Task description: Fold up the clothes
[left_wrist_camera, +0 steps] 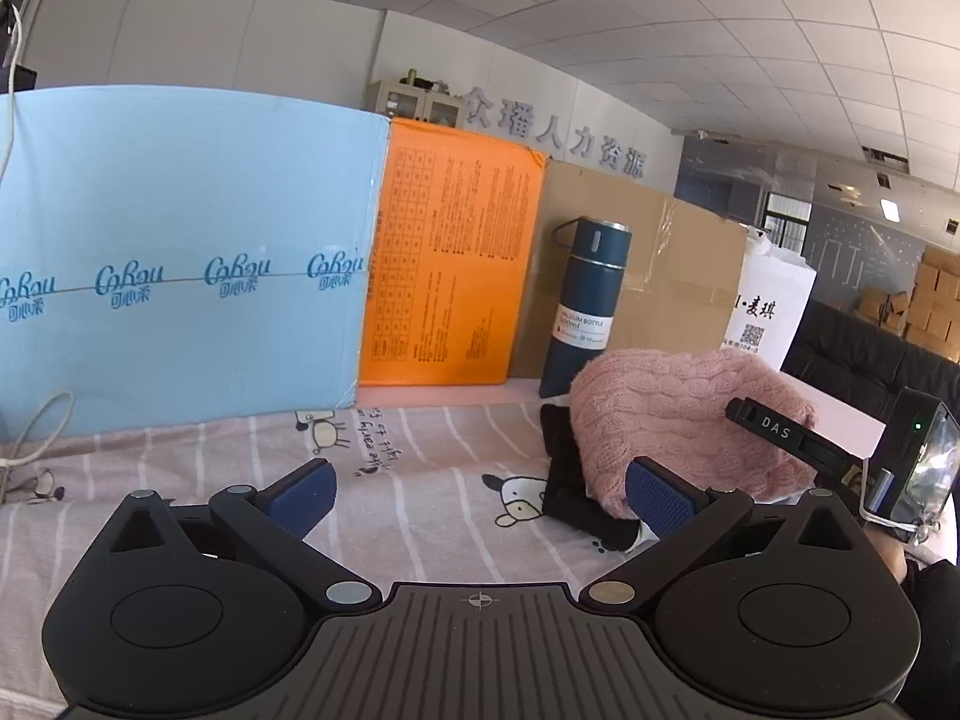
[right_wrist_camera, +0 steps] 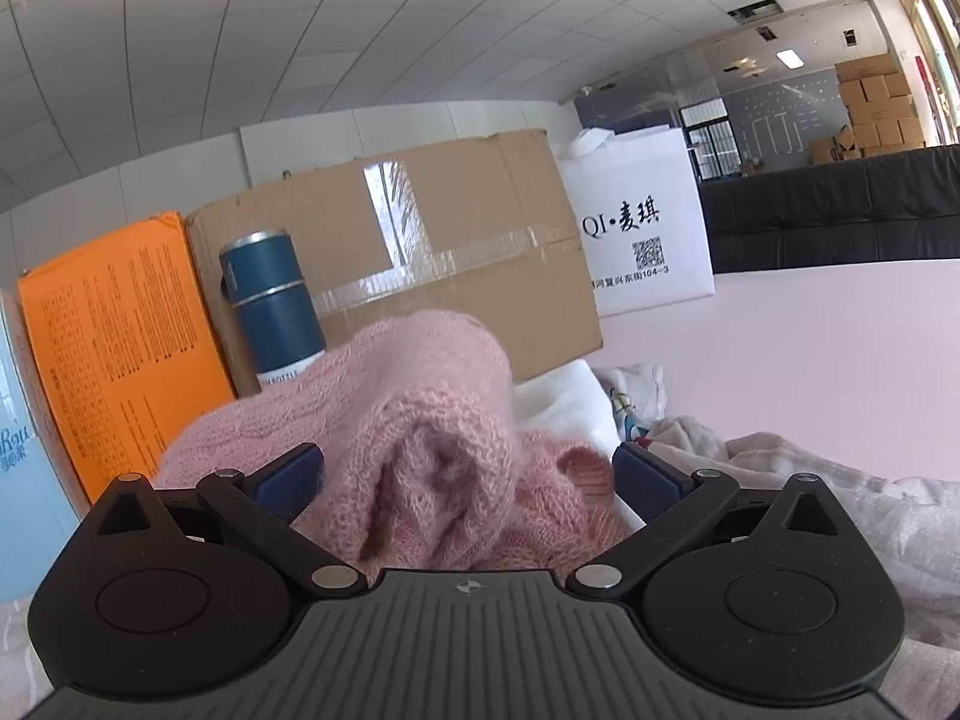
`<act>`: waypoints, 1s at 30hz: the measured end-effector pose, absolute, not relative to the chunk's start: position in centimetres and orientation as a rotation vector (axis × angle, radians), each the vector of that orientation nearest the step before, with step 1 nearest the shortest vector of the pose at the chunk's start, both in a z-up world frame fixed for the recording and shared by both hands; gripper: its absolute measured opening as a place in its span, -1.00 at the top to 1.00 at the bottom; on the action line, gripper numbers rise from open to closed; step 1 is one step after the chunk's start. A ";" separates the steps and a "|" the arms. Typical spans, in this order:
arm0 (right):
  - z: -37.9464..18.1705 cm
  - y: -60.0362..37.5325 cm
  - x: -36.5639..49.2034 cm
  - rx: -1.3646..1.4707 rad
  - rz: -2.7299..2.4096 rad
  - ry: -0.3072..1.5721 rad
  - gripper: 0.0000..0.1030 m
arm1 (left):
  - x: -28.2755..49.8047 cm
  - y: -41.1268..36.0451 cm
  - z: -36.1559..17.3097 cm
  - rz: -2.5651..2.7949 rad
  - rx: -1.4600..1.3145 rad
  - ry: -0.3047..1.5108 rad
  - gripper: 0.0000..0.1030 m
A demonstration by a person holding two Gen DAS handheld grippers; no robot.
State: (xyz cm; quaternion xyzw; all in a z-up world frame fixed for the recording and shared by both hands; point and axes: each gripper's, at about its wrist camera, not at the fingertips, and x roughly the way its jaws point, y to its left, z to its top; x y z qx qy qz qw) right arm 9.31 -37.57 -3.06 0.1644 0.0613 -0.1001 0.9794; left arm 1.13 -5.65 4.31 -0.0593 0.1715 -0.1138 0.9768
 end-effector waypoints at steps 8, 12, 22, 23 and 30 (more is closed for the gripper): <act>3.4 -34.8 0.5 0.377 -0.212 -0.008 -1.00 | -1.0 -3.9 5.9 -0.222 -0.093 0.240 -1.00; 7.6 -31.8 -4.0 0.336 -0.182 -0.021 -1.00 | -1.8 -3.1 6.8 -0.282 -0.120 0.222 -1.00; 12.0 -22.2 -13.9 0.137 -0.304 0.025 -1.00 | -3.4 -2.9 8.1 -0.380 -0.192 0.179 -1.00; 11.8 -21.6 -14.3 0.135 -0.331 0.029 -1.00 | -3.4 -3.0 8.1 -0.384 -0.196 0.182 -1.00; 11.1 -19.5 -14.9 0.161 -0.500 0.084 -1.00 | -3.1 -3.1 8.2 -0.429 -0.198 0.237 -1.00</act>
